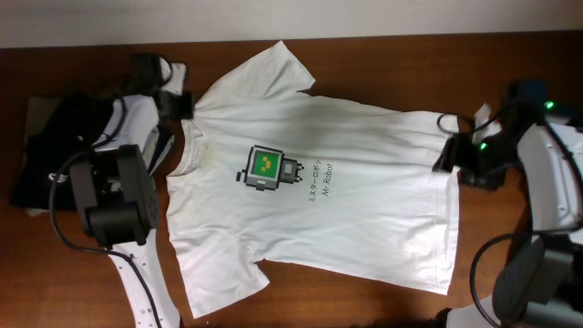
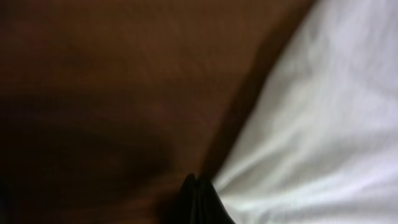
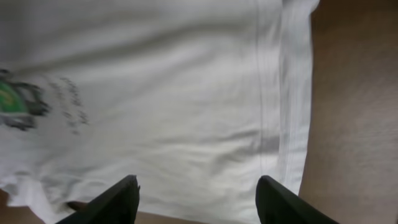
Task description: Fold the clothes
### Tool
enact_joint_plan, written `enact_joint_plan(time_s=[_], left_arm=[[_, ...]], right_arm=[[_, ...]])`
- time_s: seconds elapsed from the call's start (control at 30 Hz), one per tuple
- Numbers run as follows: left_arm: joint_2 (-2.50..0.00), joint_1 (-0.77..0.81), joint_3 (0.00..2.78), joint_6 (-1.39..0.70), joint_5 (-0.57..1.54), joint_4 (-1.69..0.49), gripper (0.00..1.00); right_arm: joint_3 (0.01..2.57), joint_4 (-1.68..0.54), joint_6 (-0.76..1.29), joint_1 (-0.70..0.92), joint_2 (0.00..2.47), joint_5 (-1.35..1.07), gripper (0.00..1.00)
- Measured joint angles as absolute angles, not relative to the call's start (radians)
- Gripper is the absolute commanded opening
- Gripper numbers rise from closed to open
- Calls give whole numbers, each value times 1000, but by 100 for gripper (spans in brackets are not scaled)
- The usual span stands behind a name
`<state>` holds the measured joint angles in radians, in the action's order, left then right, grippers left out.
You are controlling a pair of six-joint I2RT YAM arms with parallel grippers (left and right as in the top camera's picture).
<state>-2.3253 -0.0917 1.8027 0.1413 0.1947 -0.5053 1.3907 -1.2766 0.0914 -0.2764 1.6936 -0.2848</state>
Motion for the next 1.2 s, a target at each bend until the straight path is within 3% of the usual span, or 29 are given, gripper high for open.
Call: enact_joint_plan(time_s=[0.03,0.13,0.2,0.37,0.47,0.5,0.53,0.77,0.83,0.9,1.07,1.1,1.2], left_arm=[[-2326,-91,1843,136,199,-532,0],[-2332,-60,2021,129,213,-688,2],[-2332,-52,2122,129,218,-762,4],[-2257,-56,2273,142,213,-954,16],[-2094,-56,2293,170,198,-1079,24],[-2032,-56,2296,175,179,-1155,28],[-1994,-56,2298,176,171,-1198,30],[-1925,-56,2268,149,133,-1656,31],[-1922,-56,2183,134,119,-1677,30],[-1922,-56,1993,129,107,-1681,20],[-1887,-98,1563,86,103,-1633,20],[-1816,-102,1389,63,117,-1596,21],[-1668,-100,1158,46,189,-1417,43]], right_arm=[[1324,-1250,98,-276,1695,-286,54],[1139,-1129,110,-275,1696,-319,12],[1032,-1077,165,-273,1699,-301,4],[848,-944,464,-283,1684,-113,4],[867,-953,525,-403,1684,-17,5],[919,-999,522,-487,1690,14,18],[963,-1017,511,-519,1689,13,25],[1259,-1193,220,-495,1692,-329,33],[1261,-1214,198,-455,1680,-389,35],[1262,-1263,178,-413,1657,-414,36],[1267,-1380,114,-374,1597,-431,41],[1268,-1380,104,-372,1589,-432,42],[1268,-1348,96,-372,1586,-433,45]])
